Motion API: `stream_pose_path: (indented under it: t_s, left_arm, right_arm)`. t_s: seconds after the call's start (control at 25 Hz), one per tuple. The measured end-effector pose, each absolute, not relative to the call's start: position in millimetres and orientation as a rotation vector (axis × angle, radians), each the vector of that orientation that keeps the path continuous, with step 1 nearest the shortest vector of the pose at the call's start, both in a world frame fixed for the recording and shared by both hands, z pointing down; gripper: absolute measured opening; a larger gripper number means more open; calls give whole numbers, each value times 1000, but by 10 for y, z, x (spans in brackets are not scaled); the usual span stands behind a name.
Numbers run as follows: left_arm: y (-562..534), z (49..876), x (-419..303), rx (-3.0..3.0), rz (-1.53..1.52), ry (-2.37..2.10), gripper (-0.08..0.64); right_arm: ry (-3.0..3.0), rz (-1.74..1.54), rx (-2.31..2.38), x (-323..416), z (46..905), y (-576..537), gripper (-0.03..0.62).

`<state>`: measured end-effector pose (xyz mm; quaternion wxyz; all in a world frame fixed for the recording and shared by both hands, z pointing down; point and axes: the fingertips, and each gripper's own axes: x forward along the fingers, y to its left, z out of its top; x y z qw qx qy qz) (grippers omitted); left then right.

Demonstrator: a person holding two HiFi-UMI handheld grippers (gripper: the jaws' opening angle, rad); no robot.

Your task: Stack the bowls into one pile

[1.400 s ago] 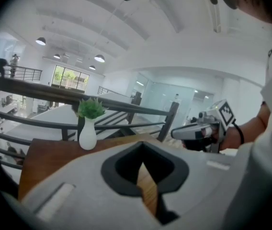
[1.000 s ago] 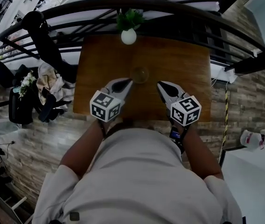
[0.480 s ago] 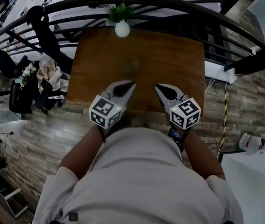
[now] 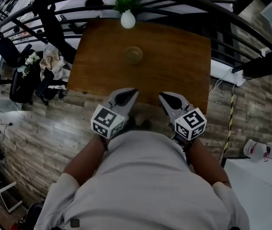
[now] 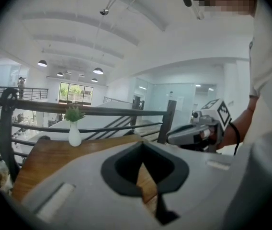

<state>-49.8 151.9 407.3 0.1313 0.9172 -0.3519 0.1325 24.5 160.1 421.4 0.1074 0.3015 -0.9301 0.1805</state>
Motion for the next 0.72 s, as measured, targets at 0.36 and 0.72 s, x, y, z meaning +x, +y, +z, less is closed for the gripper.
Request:
stream_pose_path:
  t_s: [0.36,0.72]
  left_arm:
    - [1593,4143,-451,2668,387,-1013,3]
    - [1624,4065,-328,2659,387,-1018,3]
  right_arm:
    - [-2750,516,893,279,4152,1734,8]
    - [-2763,525,890,373,4086,1765,8]
